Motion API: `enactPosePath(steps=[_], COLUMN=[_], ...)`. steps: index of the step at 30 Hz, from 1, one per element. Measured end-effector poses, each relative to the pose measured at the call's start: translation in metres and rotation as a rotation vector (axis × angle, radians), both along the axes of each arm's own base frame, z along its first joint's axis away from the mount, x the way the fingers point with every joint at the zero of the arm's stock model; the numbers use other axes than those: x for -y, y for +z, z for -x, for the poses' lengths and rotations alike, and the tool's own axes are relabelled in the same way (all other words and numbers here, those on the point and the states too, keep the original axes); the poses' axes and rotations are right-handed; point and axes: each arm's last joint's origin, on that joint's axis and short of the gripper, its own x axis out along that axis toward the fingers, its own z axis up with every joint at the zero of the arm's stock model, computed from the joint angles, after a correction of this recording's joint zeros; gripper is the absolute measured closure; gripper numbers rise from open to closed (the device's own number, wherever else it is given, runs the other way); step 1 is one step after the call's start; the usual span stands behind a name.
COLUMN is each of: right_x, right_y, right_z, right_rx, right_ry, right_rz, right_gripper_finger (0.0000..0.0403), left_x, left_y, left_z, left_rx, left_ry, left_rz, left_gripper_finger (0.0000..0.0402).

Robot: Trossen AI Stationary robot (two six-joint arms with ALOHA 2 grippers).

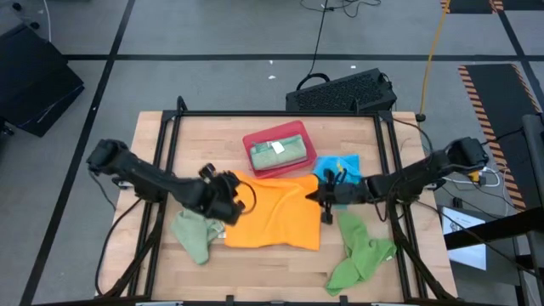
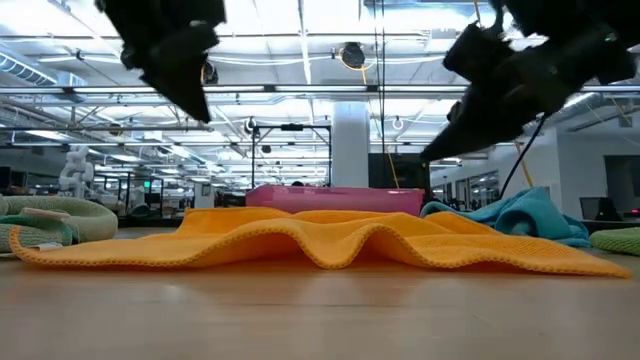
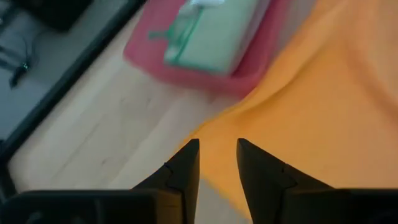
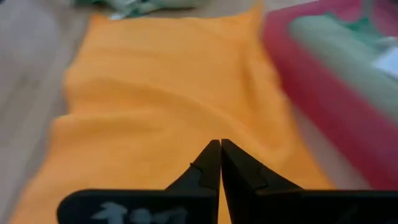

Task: Fold microfiber towels
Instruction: Fold the yellow microfiber cloth

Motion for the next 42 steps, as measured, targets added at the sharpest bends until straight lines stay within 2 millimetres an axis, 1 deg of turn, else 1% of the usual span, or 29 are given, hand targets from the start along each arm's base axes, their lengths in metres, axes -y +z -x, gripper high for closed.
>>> enactPosePath(steps=[2,4,7,9,13,14,18,23,28,31,34,38,42], right_x=[0.011,0.021,0.036,0.044,0.059,0.060,0.060,0.061,0.064,0.065,0.065,0.065,0.065], right_y=[0.001,0.002,0.000,-0.003,-0.008,-0.010,-0.013,-0.015,-0.015,-0.013,-0.012,-0.012,-0.012], right_z=[0.002,0.003,0.004,0.006,0.011,0.013,0.017,0.019,0.018,0.016,0.014,0.014,0.015], right_rx=[-0.004,-0.019,-0.053,-0.085,-0.150,-0.172,-0.219,-0.230,-0.216,-0.193,-0.171,-0.177,-0.186], right_ry=[-0.041,-0.084,-0.125,-0.148,-0.233,-0.240,-0.278,-0.332,-0.360,-0.345,-0.325,-0.318,-0.306], right_rz=[0.002,-0.002,-0.038,-0.067,-0.163,-0.187,-0.269,-0.318,-0.331,-0.319,-0.301,-0.292,-0.275], right_gripper_finger=[0.0398,0.0398,0.0397,0.0390,0.0356,0.0344,0.0294,0.0237,0.0204,0.0198,0.0198,0.0201,0.0201], left_x=[-0.017,-0.032,-0.051,-0.063,-0.086,-0.091,-0.107,-0.118,-0.127,-0.133,-0.136,-0.132,-0.127], left_y=[-0.007,-0.015,-0.028,-0.039,-0.053,-0.054,-0.057,-0.057,-0.056,-0.058,-0.063,-0.068,-0.069], left_z=[0.013,0.021,0.027,0.027,0.028,0.025,0.027,0.026,0.027,0.028,0.030,0.032,0.031], left_rx=[-0.039,-0.045,-0.026,-0.028,-0.058,-0.042,-0.053,-0.049,-0.050,-0.051,-0.053,-0.074,-0.072], left_ry=[0.020,0.018,-0.021,-0.050,-0.053,-0.053,-0.063,-0.095,-0.122,-0.147,-0.199,-0.285,-0.341], left_rz=[0.035,0.062,0.108,0.133,0.166,0.179,0.207,0.237,0.252,0.235,0.257,0.279,0.306], left_gripper_finger=[0.0278,0.0258,0.0220,0.0194,0.0152,0.0144,0.0126,0.0124,0.0124,0.0124,0.0124,0.0124,0.0124])
